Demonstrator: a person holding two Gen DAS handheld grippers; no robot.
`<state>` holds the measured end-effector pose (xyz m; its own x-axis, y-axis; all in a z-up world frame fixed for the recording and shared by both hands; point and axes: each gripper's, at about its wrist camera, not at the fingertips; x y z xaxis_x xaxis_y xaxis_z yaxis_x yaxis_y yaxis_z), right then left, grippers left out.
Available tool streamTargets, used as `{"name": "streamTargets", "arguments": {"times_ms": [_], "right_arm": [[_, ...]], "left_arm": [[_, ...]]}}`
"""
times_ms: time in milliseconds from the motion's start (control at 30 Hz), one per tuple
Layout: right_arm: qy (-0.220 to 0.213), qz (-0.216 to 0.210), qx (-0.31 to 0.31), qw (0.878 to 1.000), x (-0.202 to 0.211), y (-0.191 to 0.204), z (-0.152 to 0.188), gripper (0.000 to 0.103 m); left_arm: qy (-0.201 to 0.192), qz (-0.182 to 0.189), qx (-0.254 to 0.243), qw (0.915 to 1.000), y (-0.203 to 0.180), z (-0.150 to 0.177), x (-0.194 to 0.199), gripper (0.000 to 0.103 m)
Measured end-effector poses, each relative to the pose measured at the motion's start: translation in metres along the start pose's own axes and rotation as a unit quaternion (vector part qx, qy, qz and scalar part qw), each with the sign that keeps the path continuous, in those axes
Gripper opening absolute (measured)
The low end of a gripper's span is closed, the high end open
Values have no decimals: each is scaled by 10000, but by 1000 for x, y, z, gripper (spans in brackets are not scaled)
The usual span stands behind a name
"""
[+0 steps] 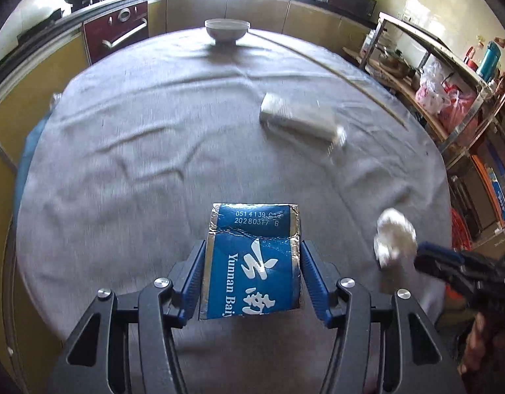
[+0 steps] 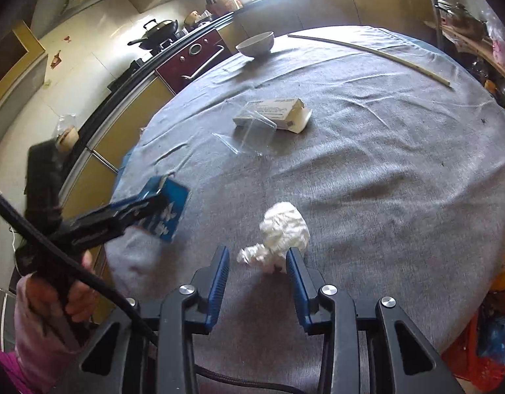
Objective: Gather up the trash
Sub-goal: 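Grasp the blue Yunnan Baiyao box with the left tool while the right tool grasps the white tissue ball, then lift and hold the blue box and tissue ball above the table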
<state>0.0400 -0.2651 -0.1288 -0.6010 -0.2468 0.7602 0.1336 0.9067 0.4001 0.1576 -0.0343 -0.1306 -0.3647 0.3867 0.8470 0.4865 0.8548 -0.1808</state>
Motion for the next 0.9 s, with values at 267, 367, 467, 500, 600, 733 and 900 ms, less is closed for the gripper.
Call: {"name": "streamTargets", "arguments": {"times_ms": [267, 367, 467, 500, 600, 733, 900], "right_arm": [[32, -122, -594, 9982, 9, -16, 7, 64], [-153, -69, -642, 9978, 17, -14, 3, 64], [-204, -16, -631, 9978, 19, -8, -4, 64], [-218, 85, -612, 9979, 18, -4, -6, 64], [-49, 326, -618, 9975, 5, -1, -12, 63], [178, 320, -803, 9961, -23, -8, -13, 48], [190, 270, -792, 9963, -38, -9, -14, 34]], "left_arm": [[288, 173, 190, 9993, 9, 21, 1, 61], [153, 191, 105, 9996, 9, 23, 11, 66], [57, 203, 18, 9998, 9, 21, 17, 68], [54, 215, 20, 9998, 9, 20, 18, 69], [148, 201, 27, 9997, 10, 18, 13, 71], [340, 70, -76, 9994, 6, 15, -1, 71], [392, 47, -46, 9992, 4, 15, -10, 60]]}}
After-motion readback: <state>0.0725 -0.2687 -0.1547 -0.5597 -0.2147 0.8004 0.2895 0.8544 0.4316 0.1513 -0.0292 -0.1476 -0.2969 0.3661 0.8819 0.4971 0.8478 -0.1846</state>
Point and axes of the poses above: each gripper's, at about its wrist camera, not at the fingertips, and x roughly against the way its jaws point, y to its left, z to its underside, and after that the axes turned 1 degree about x, right-handed
